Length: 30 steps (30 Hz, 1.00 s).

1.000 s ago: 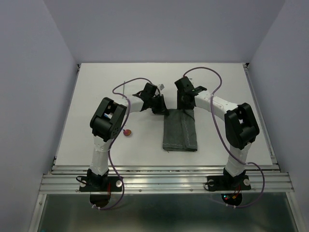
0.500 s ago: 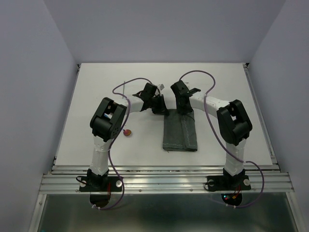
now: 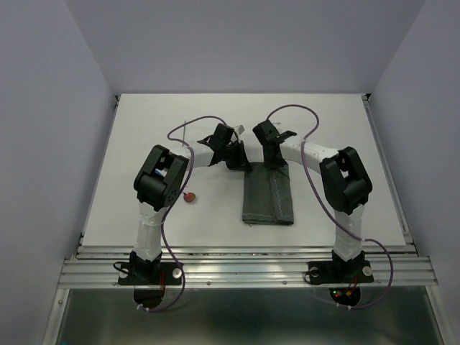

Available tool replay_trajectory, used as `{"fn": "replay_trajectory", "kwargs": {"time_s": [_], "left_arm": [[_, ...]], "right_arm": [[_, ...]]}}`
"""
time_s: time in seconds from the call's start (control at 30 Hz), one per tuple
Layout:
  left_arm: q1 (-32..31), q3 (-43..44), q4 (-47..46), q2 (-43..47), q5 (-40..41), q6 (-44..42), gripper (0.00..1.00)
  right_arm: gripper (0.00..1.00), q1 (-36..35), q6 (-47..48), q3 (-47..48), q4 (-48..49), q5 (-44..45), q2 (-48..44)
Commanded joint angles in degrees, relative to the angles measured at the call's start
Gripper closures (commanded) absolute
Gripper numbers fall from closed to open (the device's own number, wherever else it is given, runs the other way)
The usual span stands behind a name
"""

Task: Fold the napkin into a case and place the utensils inside
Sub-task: Smooth out the 2/3-rectangle-folded napkin at the center of the board.

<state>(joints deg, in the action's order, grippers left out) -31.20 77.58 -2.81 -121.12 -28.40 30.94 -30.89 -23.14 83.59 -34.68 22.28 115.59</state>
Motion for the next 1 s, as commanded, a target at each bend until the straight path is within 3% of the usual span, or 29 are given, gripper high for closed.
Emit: {"fn": "replay_trajectory", "kwargs": {"time_s": [0.0, 0.3, 0.97], "left_arm": [[-1.32, -2.61, 5.71, 0.01, 1.60, -1.50, 0.99], [-1.41, -4.01, 5.09, 0.09, 1.69, -1.50, 0.99], [-1.41, -4.28, 4.74, 0.62, 1.25, -1.76, 0.99]], "right_arm": [[0.80, -0.57, -1.39, 1.75, -0.66, 3.56, 0.16], [0.93, -0.57, -3.93, 1.57, -0.74, 6.72, -0.54], [0.96, -0.57, -6.39, 4.12, -2.33, 8.39, 1.12]]}}
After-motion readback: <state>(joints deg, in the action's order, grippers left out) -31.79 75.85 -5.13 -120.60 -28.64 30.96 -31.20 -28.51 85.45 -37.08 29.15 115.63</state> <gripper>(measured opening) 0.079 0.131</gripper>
